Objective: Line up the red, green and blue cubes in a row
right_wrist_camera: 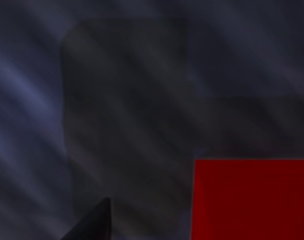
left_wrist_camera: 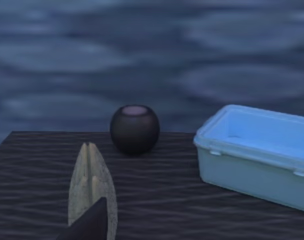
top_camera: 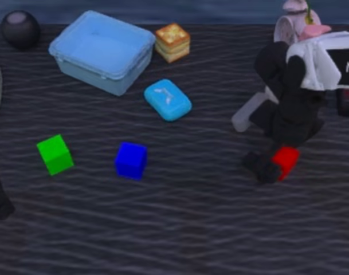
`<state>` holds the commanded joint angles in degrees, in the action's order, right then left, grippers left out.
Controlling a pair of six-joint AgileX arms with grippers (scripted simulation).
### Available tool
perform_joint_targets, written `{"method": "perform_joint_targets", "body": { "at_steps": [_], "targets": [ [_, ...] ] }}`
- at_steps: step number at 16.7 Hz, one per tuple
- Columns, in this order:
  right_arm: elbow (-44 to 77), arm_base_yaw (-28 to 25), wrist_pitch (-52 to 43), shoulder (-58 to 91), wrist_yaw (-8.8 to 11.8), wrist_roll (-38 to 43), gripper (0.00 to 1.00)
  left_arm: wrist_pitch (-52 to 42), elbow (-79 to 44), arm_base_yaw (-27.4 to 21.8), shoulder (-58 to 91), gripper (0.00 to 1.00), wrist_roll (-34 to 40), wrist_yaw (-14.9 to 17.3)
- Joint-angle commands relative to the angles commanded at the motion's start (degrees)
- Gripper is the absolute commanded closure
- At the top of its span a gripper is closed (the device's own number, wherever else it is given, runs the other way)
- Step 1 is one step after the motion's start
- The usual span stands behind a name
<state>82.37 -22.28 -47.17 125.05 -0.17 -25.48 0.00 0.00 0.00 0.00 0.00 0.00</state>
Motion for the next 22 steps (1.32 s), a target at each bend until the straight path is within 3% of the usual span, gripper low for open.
{"method": "perform_joint_targets", "body": {
  "at_steps": [4, 17, 22],
  "targets": [
    [-0.27, -0.01, 0.40, 0.27, 0.00, 0.00, 0.00, 0.00, 0.00, 0.00, 0.00, 0.00, 0.00, 0.00],
    [-0.27, -0.01, 0.40, 0.27, 0.00, 0.00, 0.98, 0.00, 0.00, 0.00, 0.00, 0.00, 0.00, 0.00],
    [-0.27, -0.01, 0.40, 0.27, 0.00, 0.00, 1.00, 0.00, 0.00, 0.00, 0.00, 0.00, 0.00, 0.00]
  ]
}}
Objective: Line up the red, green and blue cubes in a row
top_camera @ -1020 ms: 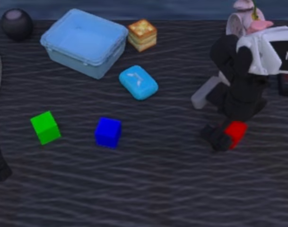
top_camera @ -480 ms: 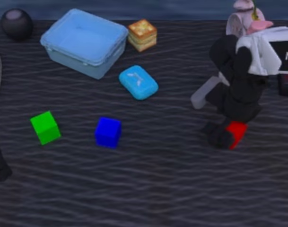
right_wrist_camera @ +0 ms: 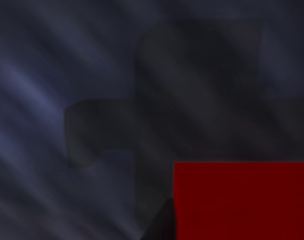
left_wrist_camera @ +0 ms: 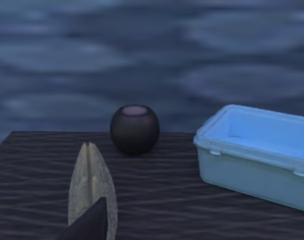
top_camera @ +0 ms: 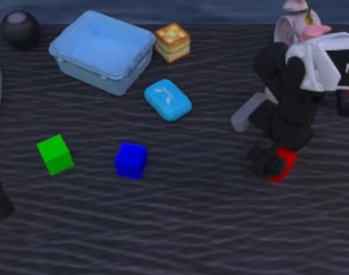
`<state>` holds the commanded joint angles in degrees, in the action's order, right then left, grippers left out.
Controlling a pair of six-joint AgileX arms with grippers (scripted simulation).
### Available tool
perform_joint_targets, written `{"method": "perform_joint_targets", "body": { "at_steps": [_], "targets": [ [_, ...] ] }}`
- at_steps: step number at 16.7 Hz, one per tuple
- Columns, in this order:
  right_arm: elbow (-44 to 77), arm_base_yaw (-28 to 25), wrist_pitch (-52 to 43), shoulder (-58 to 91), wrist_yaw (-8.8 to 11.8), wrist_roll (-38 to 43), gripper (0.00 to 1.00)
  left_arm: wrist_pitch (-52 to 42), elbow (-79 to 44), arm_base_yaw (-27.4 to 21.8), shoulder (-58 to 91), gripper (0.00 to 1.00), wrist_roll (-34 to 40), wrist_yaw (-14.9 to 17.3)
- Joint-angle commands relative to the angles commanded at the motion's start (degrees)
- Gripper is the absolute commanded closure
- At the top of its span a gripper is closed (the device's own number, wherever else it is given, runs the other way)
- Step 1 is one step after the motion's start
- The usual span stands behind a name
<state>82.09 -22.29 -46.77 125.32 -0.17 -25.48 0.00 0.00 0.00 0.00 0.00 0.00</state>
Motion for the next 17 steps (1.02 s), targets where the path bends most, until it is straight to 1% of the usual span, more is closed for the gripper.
{"method": "perform_joint_targets", "body": {
  "at_steps": [3, 4, 6, 12, 17],
  "targets": [
    [0.00, 0.00, 0.00, 0.00, 0.00, 0.00, 1.00, 0.00, 0.00, 0.00, 0.00, 0.00, 0.00, 0.00],
    [0.46, 0.05, -0.99, -1.91, 0.66, 0.53, 1.00, 0.00, 0.00, 0.00, 0.00, 0.00, 0.00, 0.00],
    [1.31, -0.19, -1.99, -2.17, 0.68, 0.31, 1.00, 0.00, 0.00, 0.00, 0.00, 0.00, 0.00, 0.00],
    [8.26, -0.42, -13.80, -6.48, 0.71, 0.37, 1.00, 0.00, 0.00, 0.00, 0.00, 0.00, 0.00, 0.00],
    [8.87, -0.19, -14.73, -7.04, 0.72, 0.47, 1.00, 0.00, 0.00, 0.00, 0.00, 0.00, 0.00, 0.00]
  ]
}}
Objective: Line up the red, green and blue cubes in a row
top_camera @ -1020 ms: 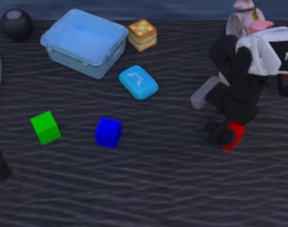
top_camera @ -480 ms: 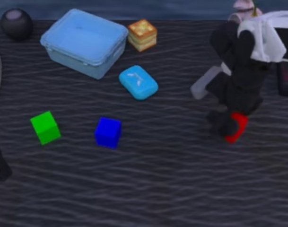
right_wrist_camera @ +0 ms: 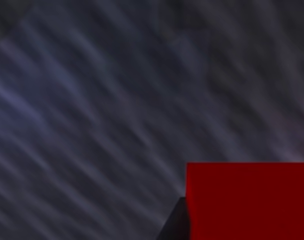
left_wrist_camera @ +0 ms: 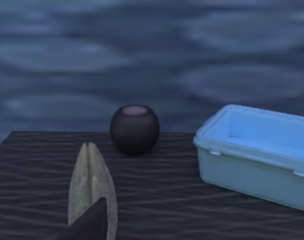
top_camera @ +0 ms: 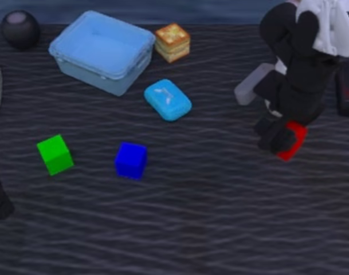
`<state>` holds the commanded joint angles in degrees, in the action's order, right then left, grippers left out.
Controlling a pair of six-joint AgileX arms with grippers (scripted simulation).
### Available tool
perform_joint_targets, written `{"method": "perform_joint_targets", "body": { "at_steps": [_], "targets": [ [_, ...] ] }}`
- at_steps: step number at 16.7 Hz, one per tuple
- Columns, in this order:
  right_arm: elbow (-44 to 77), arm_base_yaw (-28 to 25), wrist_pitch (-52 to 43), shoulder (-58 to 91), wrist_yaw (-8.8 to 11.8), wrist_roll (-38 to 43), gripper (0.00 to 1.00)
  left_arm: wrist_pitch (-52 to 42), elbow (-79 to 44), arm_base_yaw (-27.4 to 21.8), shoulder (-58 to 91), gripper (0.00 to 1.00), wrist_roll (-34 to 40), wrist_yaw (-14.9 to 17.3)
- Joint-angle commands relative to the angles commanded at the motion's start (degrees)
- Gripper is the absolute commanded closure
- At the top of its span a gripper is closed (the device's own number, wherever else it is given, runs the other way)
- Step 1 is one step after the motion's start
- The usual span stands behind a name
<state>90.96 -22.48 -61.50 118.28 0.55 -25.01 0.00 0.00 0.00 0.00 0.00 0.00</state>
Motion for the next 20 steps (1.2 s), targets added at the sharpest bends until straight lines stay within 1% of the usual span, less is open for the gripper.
{"method": "perform_joint_targets", "body": {
  "at_steps": [2, 4, 6, 12, 14, 16, 20],
  "targets": [
    [0.86, -0.86, -0.45, 0.54, 0.00, -0.30, 1.00, 0.00, 0.00, 0.00, 0.00, 0.00, 0.00, 0.00],
    [3.99, -4.07, -1.94, 2.30, 0.02, -1.14, 1.00, 0.00, 0.00, 0.00, 0.00, 0.00, 0.00, 0.00],
    [8.65, -9.04, -4.13, 4.81, 0.04, -2.17, 1.00, 0.00, 0.00, 0.00, 0.00, 0.00, 0.00, 0.00],
    [24.70, -26.76, -11.96, 13.24, 0.11, -5.70, 1.00, 0.00, 0.00, 0.00, 0.00, 0.00, 0.00, 0.00],
    [28.82, -31.57, -13.87, 15.17, 0.10, -6.63, 1.00, 0.00, 0.00, 0.00, 0.00, 0.00, 0.00, 0.00],
    [31.19, -34.11, -14.93, 16.21, 0.08, -7.17, 1.00, 0.00, 0.00, 0.00, 0.00, 0.00, 0.00, 0.00],
    [31.42, -34.30, -14.97, 16.11, 0.12, -7.07, 1.00, 0.00, 0.00, 0.00, 0.00, 0.00, 0.00, 0.00]
  ]
}}
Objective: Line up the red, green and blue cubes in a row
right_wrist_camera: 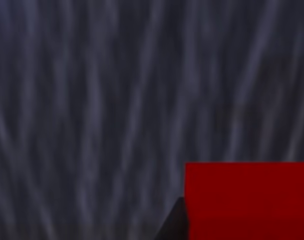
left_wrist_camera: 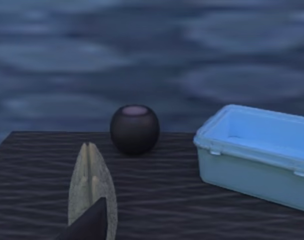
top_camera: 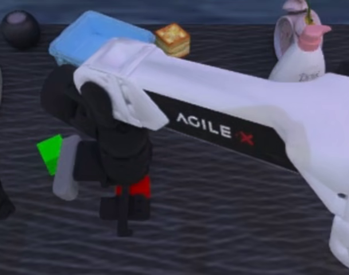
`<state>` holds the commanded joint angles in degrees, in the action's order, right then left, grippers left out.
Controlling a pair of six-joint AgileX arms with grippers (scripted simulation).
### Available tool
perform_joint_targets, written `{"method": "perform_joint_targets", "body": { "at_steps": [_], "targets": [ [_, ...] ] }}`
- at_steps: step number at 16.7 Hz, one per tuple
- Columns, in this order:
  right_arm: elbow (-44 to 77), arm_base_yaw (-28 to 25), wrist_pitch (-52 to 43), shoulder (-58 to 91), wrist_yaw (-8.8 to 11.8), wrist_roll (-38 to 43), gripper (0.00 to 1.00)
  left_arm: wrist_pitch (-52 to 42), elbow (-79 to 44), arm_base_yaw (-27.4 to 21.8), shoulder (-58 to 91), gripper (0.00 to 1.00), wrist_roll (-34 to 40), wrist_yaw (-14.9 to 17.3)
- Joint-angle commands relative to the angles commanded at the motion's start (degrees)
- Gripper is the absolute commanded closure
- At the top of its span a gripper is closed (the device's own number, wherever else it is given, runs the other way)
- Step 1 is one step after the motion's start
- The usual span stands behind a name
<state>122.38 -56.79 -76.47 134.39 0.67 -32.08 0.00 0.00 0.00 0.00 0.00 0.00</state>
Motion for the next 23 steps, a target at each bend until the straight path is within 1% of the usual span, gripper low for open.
{"method": "perform_joint_targets", "body": {
  "at_steps": [3, 9, 14, 23],
  "targets": [
    [-2.07, -0.20, 2.35, 0.20, -0.02, -0.18, 1.00, 0.00, 0.00, 0.00, 0.00, 0.00, 0.00, 0.00],
    [-11.78, -0.22, 13.51, 1.82, -0.03, -0.04, 1.00, 0.00, 0.00, 0.00, 0.00, 0.00, 0.00, 0.00],
    [-12.78, -0.27, 14.53, 2.00, -0.07, -0.07, 1.00, 0.00, 0.00, 0.00, 0.00, 0.00, 0.00, 0.00],
    [-12.78, -0.27, 14.53, 2.00, -0.07, -0.07, 0.32, 0.00, 0.00, 0.00, 0.00, 0.00, 0.00, 0.00]
  ]
}}
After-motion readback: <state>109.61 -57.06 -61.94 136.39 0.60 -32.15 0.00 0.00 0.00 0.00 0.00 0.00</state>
